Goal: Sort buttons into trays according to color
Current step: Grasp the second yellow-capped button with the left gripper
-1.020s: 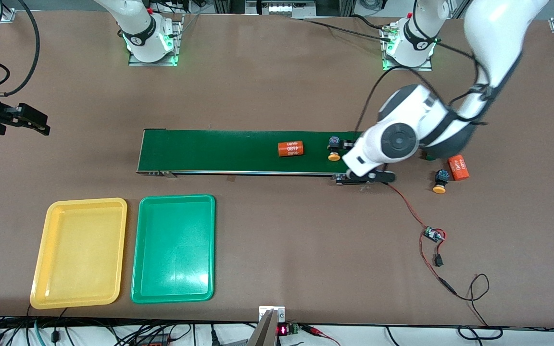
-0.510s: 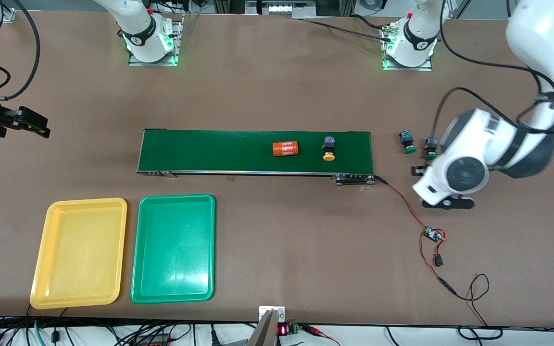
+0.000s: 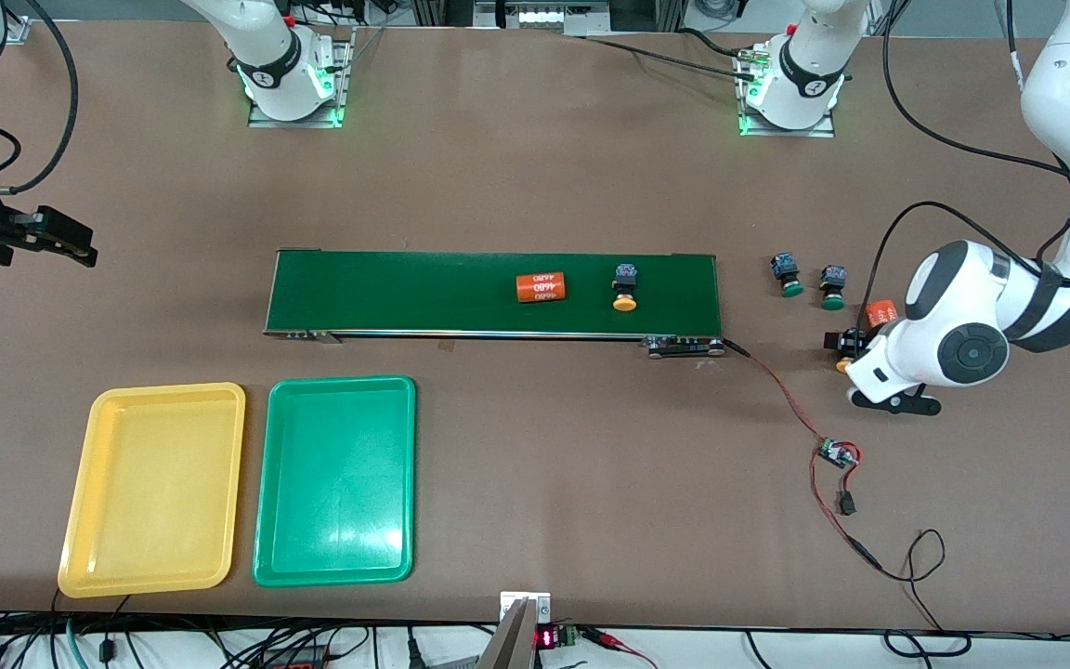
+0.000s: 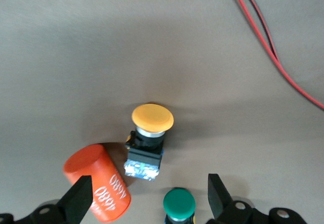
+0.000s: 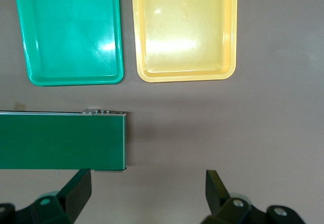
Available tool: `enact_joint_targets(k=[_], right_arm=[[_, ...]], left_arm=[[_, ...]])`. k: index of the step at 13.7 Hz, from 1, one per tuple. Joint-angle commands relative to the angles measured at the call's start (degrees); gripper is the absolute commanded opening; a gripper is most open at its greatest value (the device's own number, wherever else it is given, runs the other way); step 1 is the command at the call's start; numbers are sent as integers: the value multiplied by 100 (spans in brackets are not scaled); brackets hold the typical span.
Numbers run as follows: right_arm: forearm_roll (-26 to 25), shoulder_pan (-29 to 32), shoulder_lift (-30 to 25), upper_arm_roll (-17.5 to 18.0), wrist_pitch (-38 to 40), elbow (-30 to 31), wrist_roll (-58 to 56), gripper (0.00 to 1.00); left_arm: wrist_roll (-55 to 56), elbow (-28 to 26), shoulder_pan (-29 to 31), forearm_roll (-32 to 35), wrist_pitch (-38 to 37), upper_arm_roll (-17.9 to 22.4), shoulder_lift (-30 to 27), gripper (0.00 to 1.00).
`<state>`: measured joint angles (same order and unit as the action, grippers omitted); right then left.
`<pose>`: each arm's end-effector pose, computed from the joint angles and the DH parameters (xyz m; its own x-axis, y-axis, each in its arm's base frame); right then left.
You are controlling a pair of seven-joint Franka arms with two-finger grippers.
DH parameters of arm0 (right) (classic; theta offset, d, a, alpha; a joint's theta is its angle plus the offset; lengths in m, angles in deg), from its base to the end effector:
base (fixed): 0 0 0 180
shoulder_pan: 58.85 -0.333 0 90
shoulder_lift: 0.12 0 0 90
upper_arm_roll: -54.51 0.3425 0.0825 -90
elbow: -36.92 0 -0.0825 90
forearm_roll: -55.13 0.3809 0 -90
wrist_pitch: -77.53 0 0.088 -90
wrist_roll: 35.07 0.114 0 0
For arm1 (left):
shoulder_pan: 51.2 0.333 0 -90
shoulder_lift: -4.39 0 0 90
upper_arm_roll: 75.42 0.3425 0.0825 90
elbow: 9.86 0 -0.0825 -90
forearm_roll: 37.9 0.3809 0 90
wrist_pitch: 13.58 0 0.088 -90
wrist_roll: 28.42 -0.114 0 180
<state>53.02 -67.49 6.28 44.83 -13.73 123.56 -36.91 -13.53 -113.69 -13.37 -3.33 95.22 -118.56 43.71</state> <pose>0.5888 -0.0090 0.6107 0.9994 0.0152 -0.0313 0.0169 -0.9984 0.0545 0.6142 0.0226 0.2336 0.9368 -0.0926 -0.3373 -0.1323 -0.9865 -0.0967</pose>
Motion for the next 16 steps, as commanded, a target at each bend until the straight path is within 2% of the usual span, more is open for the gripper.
enact_joint_targets(k=[1,7,10,11,12,13,16], right_arm=[[70,11,-42,36,-23,11,79,100],[62,37,-51,36,-32,-16,79,100],[61,37,-42,36,-32,-16,79,100],[61,37,-42,36,-32,-16,79,100],[70,37,-42,36,-32,-16,79,100],[62,37,-33,36,-32,-16,79,100],[70,37,-33,36,-41,-16,87,100]], left_arm=[[-91,-313,111,155,281,-63,-91,100],[-99,-472,207,682,527,-28,85,100],[-100,-708,296,953,1167,121,217,100],[-91,-770,296,1007,1273,182,217,93],[-91,-771,296,999,1275,183,217,73],[-47,-771,296,990,1266,174,217,48],[-65,-753,304,981,1222,157,191,19]])
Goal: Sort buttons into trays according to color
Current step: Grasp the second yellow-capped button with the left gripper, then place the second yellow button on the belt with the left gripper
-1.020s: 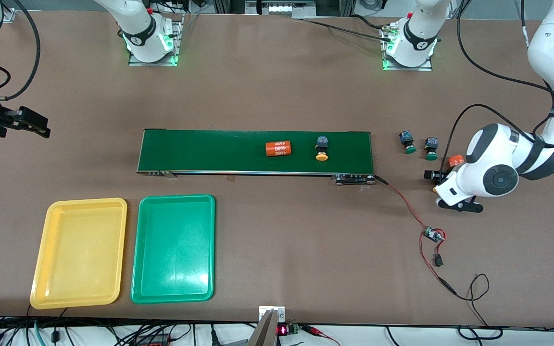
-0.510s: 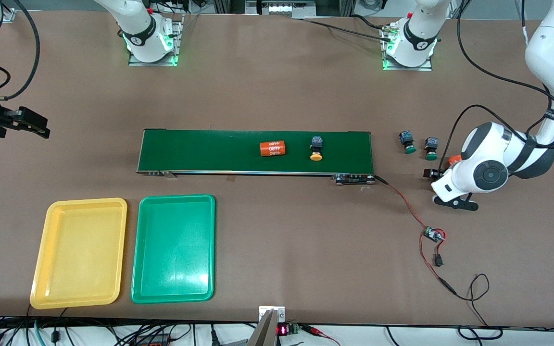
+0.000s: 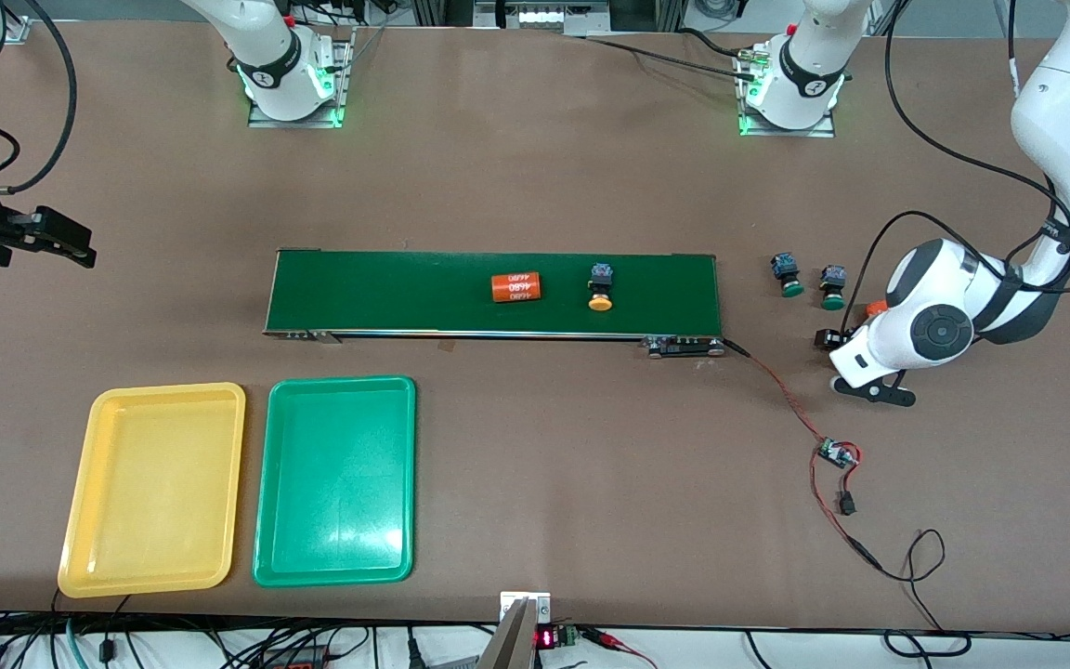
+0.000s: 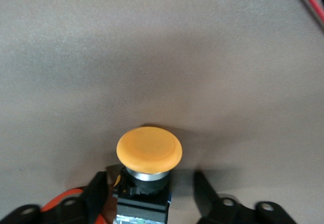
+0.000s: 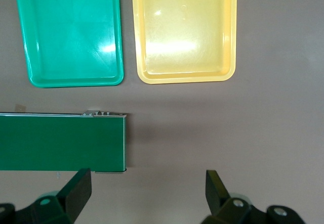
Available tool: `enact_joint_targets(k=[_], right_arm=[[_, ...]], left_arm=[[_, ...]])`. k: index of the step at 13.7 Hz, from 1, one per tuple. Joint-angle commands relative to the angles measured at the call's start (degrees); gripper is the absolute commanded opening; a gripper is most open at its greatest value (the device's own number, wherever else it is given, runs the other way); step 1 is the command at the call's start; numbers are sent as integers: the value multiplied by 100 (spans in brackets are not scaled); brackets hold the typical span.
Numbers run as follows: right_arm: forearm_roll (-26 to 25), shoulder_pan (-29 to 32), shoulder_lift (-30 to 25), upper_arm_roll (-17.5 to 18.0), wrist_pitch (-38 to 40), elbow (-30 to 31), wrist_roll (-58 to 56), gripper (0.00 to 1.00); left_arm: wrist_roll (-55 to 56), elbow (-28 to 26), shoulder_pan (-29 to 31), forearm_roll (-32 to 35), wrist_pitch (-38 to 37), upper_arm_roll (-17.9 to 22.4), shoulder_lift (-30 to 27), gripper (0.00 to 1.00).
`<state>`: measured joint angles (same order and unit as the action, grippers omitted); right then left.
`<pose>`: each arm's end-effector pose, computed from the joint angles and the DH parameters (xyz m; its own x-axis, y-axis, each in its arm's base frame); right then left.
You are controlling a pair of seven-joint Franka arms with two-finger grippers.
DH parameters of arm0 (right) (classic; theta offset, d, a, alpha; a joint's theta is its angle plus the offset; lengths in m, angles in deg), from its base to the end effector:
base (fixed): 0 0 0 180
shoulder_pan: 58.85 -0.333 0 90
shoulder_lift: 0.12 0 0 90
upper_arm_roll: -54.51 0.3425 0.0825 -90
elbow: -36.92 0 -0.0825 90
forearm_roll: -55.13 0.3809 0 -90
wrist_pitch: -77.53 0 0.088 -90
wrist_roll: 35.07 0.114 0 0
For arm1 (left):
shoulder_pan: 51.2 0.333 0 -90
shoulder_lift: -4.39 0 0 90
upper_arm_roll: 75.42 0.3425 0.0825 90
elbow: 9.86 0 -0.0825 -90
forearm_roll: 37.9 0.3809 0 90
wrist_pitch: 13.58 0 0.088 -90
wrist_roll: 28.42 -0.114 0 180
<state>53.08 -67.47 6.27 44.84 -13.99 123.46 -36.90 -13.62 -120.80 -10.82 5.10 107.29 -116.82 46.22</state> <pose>0.5894 -0.0090 0.6120 0.9996 0.0151 -0.0248 0.0164 -0.9984 0.0536 0.5921 0.0362 0.1761 0.9469 -0.1834 -0.2642 -0.2162 -0.9711 -0.1010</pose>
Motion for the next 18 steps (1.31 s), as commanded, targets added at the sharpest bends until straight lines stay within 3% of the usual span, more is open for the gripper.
enact_joint_targets(k=[1,3,6,9,12,14,18], right_arm=[[65,36,-32,27,-14,-6,78,100],[56,44,-23,27,-14,-6,78,100],[56,45,-32,27,-14,-6,87,100],[56,45,-32,27,-14,-6,78,100],[56,53,-23,27,-14,-6,78,100],[47,53,-23,27,-14,-6,78,100],[47,53,-23,18,-6,-6,78,100]], left_arm=[[-47,-34,50,129,7,-26,-87,14],[-47,27,41,103,-141,-105,-157,8],[-12,457,58,-107,-1228,-876,-192,8],[14,1047,-38,-1413,-2110,-1448,-192,10],[469,1039,-291,-1822,-2085,-1871,-166,10],[1206,1004,-757,-1822,-2033,-1872,-140,10],[2430,600,-1434,-1822,-1200,-1837,-78,11]])
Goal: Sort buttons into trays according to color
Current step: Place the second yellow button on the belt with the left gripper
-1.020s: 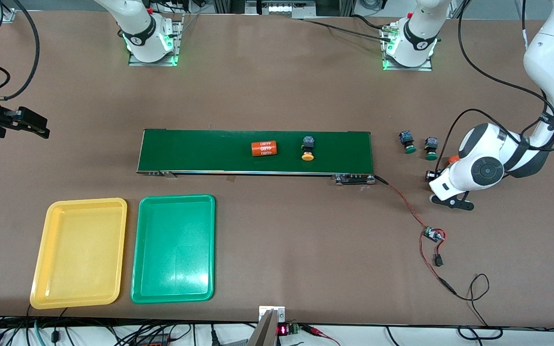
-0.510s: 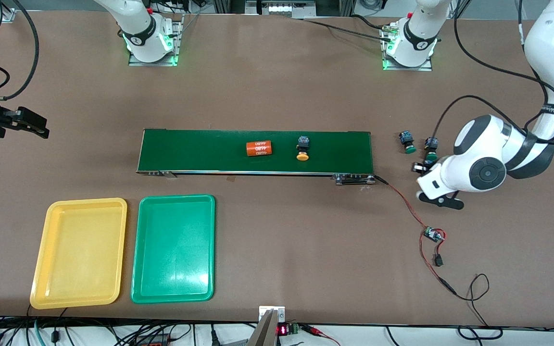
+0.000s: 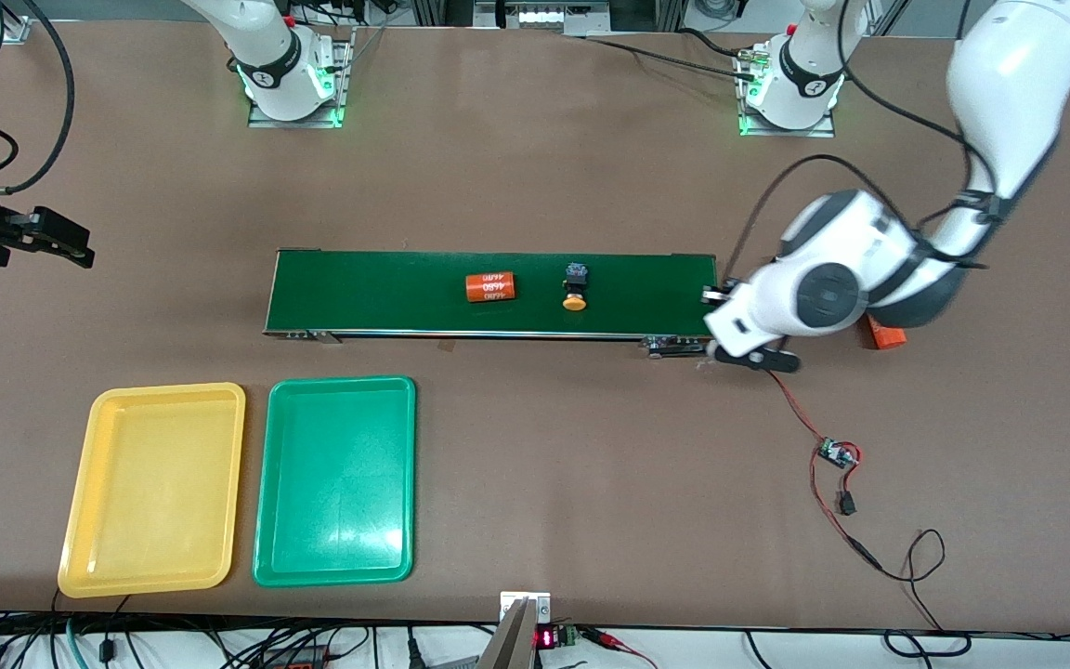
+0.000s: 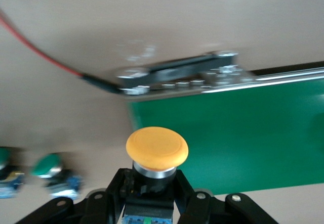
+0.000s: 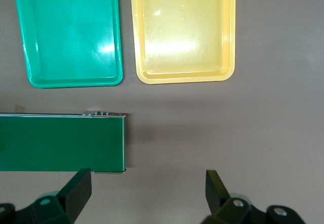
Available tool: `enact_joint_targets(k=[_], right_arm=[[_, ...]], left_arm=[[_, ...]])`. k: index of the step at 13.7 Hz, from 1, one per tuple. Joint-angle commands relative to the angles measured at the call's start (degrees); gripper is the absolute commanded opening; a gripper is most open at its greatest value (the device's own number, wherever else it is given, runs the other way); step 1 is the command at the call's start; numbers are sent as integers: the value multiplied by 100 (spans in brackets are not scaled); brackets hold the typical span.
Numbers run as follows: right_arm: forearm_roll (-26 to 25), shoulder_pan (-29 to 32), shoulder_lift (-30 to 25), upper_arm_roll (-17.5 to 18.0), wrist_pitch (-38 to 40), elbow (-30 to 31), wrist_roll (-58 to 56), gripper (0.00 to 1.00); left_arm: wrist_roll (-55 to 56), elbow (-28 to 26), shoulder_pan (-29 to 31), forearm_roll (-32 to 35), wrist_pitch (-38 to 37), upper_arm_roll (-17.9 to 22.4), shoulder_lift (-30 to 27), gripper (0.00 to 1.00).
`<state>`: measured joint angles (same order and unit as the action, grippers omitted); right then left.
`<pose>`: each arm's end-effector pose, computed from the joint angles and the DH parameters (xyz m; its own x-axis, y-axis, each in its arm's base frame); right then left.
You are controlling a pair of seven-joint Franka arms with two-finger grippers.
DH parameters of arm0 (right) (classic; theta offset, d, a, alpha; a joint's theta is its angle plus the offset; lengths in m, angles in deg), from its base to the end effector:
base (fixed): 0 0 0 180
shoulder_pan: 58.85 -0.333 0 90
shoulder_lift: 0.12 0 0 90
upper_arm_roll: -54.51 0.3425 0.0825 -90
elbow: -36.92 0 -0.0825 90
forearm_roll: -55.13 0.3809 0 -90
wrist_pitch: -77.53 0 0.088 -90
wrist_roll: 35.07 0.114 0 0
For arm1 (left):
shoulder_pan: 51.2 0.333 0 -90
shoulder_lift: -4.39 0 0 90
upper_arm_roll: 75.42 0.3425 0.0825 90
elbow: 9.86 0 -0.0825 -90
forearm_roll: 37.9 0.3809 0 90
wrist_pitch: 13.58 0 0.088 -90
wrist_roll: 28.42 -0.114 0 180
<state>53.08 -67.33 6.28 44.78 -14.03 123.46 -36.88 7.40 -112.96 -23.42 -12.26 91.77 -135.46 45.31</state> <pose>0.5895 -0.0110 0.6120 0.9996 0.0113 -0.0242 0.0126 -0.9985 0.0538 0.5667 -0.2351 0.3035 0.9366 -0.1062 -0.3341 -0.0997 -0.9943 0.0366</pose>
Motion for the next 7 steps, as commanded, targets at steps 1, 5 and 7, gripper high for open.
enact_joint_targets(k=[1,5,7], right_arm=[[47,39,-25,24,-2,-5,76,100],[47,39,-24,24,-2,-5,76,100],[47,39,-25,24,-2,-5,68,100]], left_arm=[[513,-237,-254,-86,511,36,30,11],[1050,-299,-825,-33,882,422,118,19],[1217,-264,-897,-33,847,484,101,63]])
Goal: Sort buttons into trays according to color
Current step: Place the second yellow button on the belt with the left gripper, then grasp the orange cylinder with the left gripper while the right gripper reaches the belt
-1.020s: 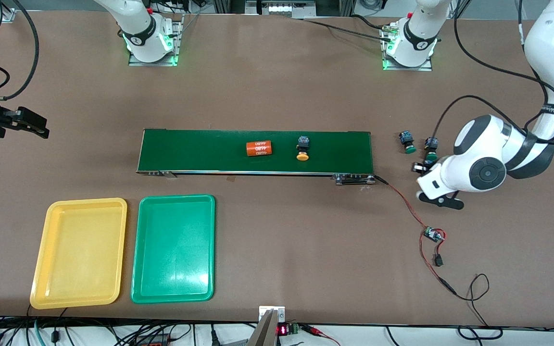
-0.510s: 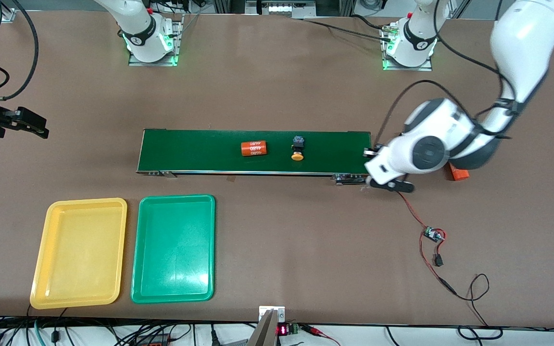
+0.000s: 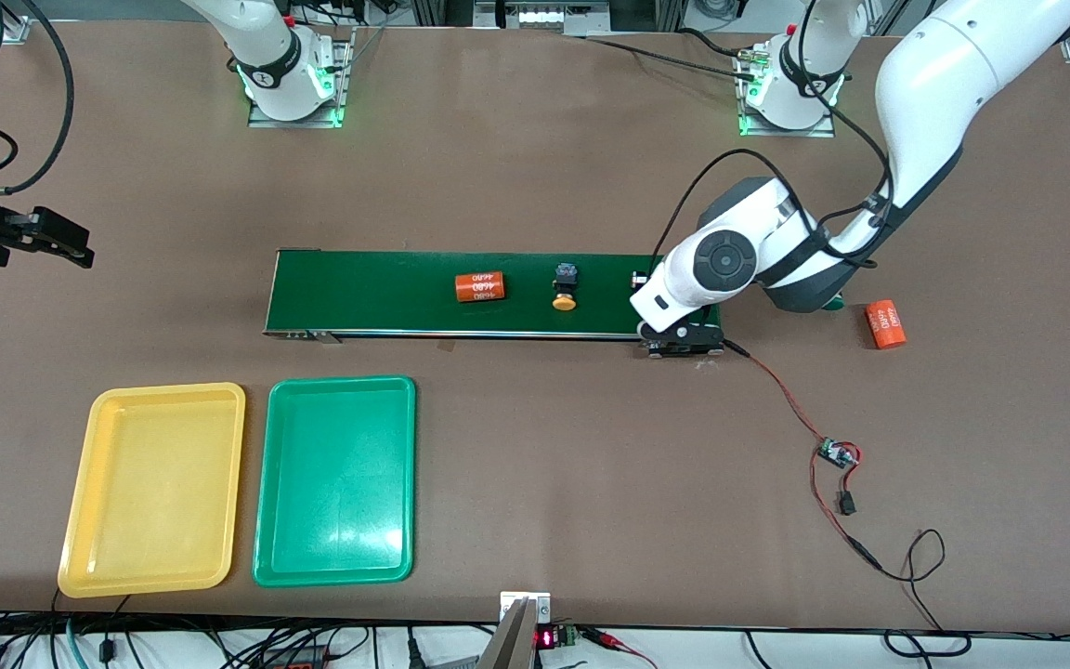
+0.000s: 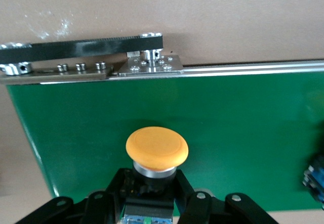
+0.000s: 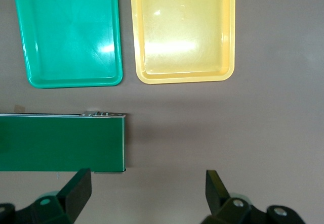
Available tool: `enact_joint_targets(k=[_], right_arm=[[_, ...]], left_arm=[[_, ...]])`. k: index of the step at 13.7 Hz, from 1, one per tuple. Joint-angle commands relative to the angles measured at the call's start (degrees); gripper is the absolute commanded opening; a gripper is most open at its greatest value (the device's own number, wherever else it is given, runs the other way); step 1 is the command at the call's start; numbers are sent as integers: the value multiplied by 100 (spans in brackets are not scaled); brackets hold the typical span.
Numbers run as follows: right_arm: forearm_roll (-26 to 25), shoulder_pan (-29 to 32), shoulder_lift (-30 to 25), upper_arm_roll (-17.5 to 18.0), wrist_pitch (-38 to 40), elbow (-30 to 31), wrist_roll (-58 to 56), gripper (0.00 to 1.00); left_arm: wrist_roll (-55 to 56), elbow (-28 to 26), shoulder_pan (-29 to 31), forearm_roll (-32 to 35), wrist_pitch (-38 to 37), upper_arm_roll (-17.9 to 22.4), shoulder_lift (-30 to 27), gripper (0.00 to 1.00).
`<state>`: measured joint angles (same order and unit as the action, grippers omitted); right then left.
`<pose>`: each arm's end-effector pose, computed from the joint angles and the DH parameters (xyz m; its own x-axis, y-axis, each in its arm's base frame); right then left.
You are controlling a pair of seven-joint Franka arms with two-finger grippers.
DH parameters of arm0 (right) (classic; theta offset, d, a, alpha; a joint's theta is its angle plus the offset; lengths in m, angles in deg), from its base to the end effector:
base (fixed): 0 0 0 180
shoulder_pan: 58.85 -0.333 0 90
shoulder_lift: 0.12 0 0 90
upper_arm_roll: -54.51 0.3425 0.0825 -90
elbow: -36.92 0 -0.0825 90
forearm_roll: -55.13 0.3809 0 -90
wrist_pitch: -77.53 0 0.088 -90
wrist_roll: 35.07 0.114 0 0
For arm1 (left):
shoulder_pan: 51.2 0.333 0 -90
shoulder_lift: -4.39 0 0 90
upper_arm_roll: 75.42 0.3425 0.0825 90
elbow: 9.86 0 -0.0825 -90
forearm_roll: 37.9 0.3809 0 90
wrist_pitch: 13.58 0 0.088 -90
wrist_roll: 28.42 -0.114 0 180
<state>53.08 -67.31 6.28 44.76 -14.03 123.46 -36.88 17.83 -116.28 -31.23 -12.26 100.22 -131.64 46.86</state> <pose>0.5895 -0.0114 0.6120 0.9997 0.0106 -0.0242 0.0119 -0.9985 0.0538 0.5352 -0.2964 0.2618 0.9478 -0.0195 -0.3182 -0.0129 -0.9997 0.0229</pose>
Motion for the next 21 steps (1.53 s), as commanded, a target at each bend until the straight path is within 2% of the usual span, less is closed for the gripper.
enact_joint_targets(k=[1,4,6,7,9,11,12,14,15,18,20,21], right_arm=[[38,37,-25,26,-2,-6,67,100],[38,46,-34,26,7,-6,76,100],[38,37,-25,26,-2,-6,76,100],[38,37,-25,26,-2,-6,76,100],[47,37,-25,26,-2,-6,76,100],[38,46,-16,26,24,-6,67,100],[47,46,-16,26,33,3,76,100],[47,46,-16,26,42,3,76,100],[47,46,-16,26,42,3,76,100],[47,37,54,26,16,3,76,100],[47,28,116,26,7,3,76,100],[47,28,142,26,7,3,76,100]], left_arm=[[192,86,-99,-33,-34,93,-80,100],[122,365,59,-33,-348,41,-255,100],[34,1049,68,-33,-1330,-56,-335,100],[-201,1436,59,-16,-1900,-73,-335,100],[-1034,2043,181,-16,-2527,-47,-335,100],[-1843,2186,480,-77,-2583,66,-553,100],[-2161,2134,446,-77,-2557,337,-851,100],[-2881,2038,149,-217,-2565,1153,-1308,100],[-3241,1950,17,-357,-2565,1670,-1441,100],[-3403,1704,-554,-648,-2548,3244,-1609,100],[-3429,1267,-810,-666,-2286,3888,-1863,100],[-3438,777,-872,-666,-1849,4116,-2152,100]])
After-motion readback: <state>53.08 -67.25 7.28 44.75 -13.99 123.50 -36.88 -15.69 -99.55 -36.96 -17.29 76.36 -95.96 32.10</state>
